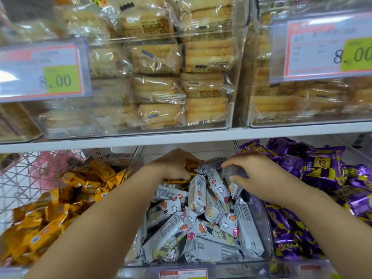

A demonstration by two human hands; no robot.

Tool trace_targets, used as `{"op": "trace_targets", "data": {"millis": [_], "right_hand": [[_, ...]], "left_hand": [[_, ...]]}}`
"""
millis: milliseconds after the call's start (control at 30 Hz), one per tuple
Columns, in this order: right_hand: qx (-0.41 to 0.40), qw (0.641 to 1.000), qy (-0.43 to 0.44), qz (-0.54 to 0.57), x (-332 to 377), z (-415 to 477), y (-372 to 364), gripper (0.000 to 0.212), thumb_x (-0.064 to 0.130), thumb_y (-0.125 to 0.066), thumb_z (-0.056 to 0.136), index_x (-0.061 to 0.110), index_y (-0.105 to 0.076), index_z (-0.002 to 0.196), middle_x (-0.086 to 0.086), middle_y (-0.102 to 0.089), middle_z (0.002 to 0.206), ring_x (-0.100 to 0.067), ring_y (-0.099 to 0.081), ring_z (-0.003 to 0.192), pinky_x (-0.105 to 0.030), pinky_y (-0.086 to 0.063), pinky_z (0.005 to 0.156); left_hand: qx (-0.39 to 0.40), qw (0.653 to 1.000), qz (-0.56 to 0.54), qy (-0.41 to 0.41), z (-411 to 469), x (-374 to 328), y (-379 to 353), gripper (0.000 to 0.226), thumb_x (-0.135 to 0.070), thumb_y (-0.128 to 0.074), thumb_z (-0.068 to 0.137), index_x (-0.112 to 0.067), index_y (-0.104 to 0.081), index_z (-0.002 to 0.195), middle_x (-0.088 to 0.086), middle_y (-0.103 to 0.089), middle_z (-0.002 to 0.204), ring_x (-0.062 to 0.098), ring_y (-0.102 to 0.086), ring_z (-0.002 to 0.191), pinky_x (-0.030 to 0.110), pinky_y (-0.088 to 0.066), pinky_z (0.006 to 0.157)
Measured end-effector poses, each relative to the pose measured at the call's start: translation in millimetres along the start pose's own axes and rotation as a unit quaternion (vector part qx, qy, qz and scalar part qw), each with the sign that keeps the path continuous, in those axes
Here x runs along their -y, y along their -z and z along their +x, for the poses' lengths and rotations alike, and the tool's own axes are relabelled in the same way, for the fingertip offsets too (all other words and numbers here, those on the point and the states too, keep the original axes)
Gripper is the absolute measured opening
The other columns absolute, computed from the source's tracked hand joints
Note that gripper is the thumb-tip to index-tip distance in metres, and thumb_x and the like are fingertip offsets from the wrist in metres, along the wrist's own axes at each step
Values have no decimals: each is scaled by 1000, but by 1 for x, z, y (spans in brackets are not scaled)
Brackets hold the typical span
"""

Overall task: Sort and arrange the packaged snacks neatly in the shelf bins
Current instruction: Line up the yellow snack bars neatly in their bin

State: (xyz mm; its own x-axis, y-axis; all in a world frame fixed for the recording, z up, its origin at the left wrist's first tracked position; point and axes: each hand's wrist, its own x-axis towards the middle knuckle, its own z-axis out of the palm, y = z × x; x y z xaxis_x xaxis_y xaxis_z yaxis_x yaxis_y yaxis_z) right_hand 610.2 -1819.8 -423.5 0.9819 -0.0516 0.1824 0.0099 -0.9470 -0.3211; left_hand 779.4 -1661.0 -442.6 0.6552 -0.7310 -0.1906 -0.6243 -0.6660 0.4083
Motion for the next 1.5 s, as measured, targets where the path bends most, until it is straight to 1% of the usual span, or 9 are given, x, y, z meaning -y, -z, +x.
{"op": "trace_targets", "data": {"millis": [200,333,500,633,867,1033,1167,1333,1500], "right_hand": [[2,1000,13,-23,25,-1,3,33,22,-56,92,30,-58,125,12,-62,120,9,-55,86,-13,-38,71],[-2,1000,20,8,41,-2,2,30,15,-58,91,22,-63,120,11,-67,99,22,-48,62,-8,-37,61],[-1,999,23,28,67,0,-11,28,18,-61,89,26,-64,116,9,-64,116,-12,-59,107,-31,-45,91],[4,998,51,37,91,6,-17,28,19,-63,89,25,-64,117,11,-63,117,-6,-55,110,-15,-38,91],[18,998,47,38,111,11,-16,28,22,-63,89,28,-64,116,12,-63,118,-6,-56,109,-24,-43,98],[9,999,33,31,97,8,-9,28,24,-61,90,30,-62,118,16,-61,119,-4,-52,113,-26,-40,99],[-20,998,11,53,73,2,-2,27,23,-60,90,32,-62,116,16,-63,113,8,-55,83,-12,-41,77],[-62,996,-21,59,43,-8,-1,26,19,-59,91,24,-65,116,10,-66,103,4,-58,78,-6,-38,68],[-93,994,-15,59,16,-7,-2,27,17,-57,91,23,-65,116,10,-65,106,-2,-51,74,-8,-34,64]], "left_hand": [[-118,992,46,-3,-50,4,25,54,-36,-69,83,-29,-51,133,-3,-51,126,15,-53,110,19,-41,83],[-238,969,-15,-60,-106,9,32,48,-34,-70,83,-29,-57,128,-7,-61,106,1,-54,88,3,-36,71],[-334,942,-18,-19,-157,40,27,39,-26,-71,81,-23,-62,119,1,-63,101,17,-57,88,28,-45,74],[-390,915,-44,90,-185,65,23,52,-17,-70,81,-29,-54,129,3,-38,117,16,-51,83,18,-38,74],[-257,955,31,145,-187,76,7,46,-36,-61,89,-27,-51,133,3,-39,134,19,-56,98,31,-48,89],[-295,934,122,159,-191,69,19,39,-46,-54,91,-36,-53,129,-4,-47,131,21,-46,120,37,-41,94],[-328,938,102,57,-184,32,28,32,-37,-52,94,-33,-56,126,-4,-55,119,19,-54,110,34,-41,93],[-208,976,55,22,-124,-10,19,35,-33,-52,95,-31,-53,129,0,-63,114,17,-60,104,33,-51,87],[-76,994,71,19,-37,-18,3,37,-16,-48,97,-18,-52,134,3,-49,140,18,-48,125,18,-35,96]]}}
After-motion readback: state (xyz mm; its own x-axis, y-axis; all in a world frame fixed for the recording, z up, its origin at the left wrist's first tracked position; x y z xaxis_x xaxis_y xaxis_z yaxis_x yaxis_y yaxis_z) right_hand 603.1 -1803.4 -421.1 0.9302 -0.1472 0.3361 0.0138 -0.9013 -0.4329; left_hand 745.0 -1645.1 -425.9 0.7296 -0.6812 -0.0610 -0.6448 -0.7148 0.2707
